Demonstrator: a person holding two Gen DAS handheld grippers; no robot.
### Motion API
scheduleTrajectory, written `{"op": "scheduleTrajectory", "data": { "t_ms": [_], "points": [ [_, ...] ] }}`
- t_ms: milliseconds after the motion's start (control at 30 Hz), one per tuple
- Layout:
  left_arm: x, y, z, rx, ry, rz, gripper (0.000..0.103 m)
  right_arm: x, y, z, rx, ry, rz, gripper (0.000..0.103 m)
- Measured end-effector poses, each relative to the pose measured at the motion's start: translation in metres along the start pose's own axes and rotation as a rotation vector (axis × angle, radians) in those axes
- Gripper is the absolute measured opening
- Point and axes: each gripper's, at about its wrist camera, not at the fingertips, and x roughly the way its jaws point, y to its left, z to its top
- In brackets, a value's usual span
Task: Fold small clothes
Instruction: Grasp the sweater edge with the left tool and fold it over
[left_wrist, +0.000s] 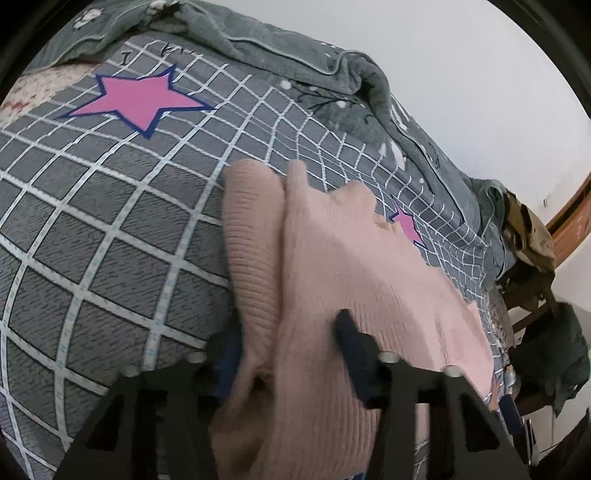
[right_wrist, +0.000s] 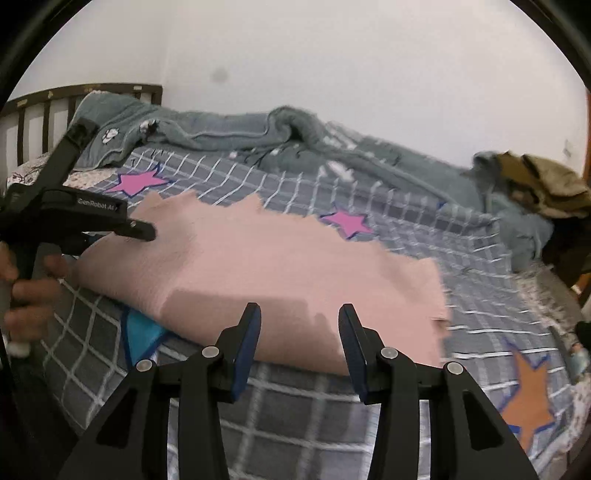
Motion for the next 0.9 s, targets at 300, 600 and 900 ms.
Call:
{"op": "scheduleTrajectory", "data": {
  "t_ms": [300, 600, 900],
  "points": [
    [-0.009, -0.015, 0.005, -0.044, -0.018, 0.068, 0.020, -0.028, -0.055, -0.026, 0.067, -0.035, -0.045, 0.043],
    [-0.032, -0.122, 0.026, 0.080, -0.031, 0.195, 0.018, -0.035, -0.145, -0.054, 0.348, 0.012, -0.066, 0.043],
    [0.000, -0.243, 0.009, 0.160, 0.054, 0.130, 0.018, -0.051, -0.174, -0.072, 0.340, 0.023, -0.131, 0.043]
  ]
}}
